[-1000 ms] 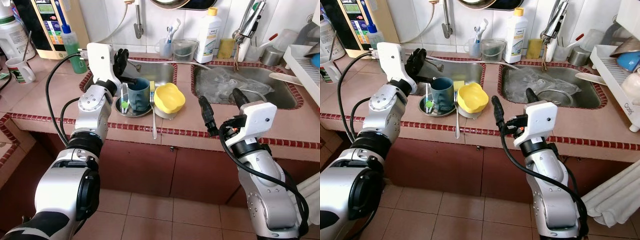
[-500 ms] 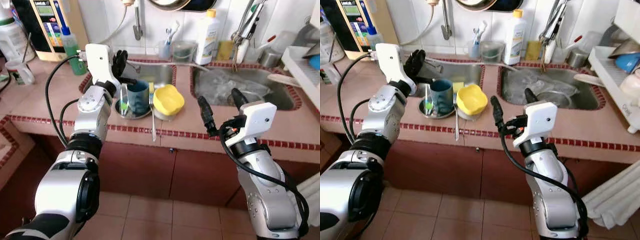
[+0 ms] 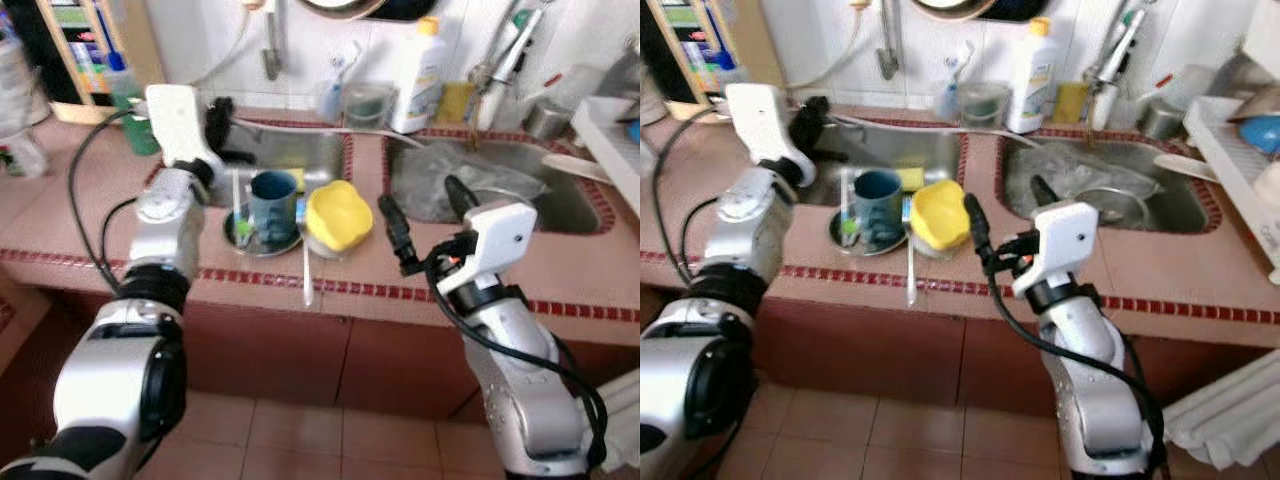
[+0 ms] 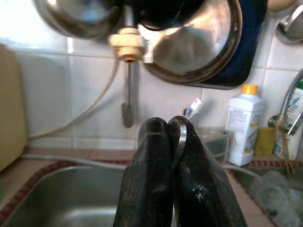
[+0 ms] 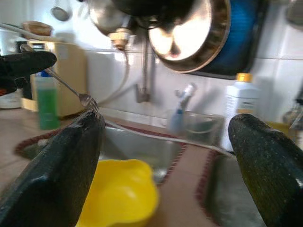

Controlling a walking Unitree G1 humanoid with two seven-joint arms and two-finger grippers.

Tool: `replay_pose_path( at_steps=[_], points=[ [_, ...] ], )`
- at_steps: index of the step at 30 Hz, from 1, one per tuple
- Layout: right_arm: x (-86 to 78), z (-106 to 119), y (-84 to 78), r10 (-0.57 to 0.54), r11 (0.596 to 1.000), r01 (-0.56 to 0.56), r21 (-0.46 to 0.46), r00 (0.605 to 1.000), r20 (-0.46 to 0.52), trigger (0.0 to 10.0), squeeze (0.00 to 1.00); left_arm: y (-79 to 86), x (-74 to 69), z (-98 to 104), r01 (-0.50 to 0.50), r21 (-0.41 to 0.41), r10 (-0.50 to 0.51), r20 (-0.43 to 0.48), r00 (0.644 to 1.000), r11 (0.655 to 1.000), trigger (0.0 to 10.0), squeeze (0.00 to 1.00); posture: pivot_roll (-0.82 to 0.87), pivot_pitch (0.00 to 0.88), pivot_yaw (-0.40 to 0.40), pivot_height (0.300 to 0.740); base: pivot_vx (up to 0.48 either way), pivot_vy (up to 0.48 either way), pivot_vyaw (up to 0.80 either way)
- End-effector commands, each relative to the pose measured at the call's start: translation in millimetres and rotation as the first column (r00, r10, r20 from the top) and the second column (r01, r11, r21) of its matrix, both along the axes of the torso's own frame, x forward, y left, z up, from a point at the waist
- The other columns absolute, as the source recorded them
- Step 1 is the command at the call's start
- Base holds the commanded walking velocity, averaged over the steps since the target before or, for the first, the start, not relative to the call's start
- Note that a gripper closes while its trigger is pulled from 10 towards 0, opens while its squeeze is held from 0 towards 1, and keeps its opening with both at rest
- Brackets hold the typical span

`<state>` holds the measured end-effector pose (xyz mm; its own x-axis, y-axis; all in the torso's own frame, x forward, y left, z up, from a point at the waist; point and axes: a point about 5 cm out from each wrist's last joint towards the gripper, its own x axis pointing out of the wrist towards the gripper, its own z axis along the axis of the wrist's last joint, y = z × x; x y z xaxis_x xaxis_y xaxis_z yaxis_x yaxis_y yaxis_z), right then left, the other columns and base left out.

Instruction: Kitchen organization

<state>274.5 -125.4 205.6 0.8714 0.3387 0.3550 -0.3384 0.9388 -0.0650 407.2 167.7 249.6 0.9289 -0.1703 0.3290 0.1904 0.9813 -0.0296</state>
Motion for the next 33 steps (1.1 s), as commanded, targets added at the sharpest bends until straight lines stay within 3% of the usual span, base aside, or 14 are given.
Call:
replay_pose_path(
  at_steps=[1,24,33],
  points=[
    [-0.9,5,-3.1,-0.003,1.000,0.003,0.002,1.000,0.020,10.0,0.00,-9.3,0.9,5,0.025,0.002,-0.025,0.012,1.000,1.000,10.0,0.00,-0.20,0.000,0.027,0.740,0.296,0.000,0.00],
    [-0.3,1,2.3,0.025,1.000,-0.025,-0.012,1.000,-0.002,10.0,0.00,-12.7,1.6,7,0.032,0.004,-0.032,0.011,0.999,0.999,10.0,0.00,-0.21,0.000,0.028,0.740,0.270,0.000,0.00],
    [-3.8,-13,4.5,0.025,0.999,-0.029,-0.033,0.994,-0.106,10.0,0.00,-25.5,3.7,-3,0.057,0.106,-0.052,-0.046,0.998,0.993,10.0,0.00,-0.22,0.000,0.036,0.740,0.000,0.000,0.00]
  ],
)
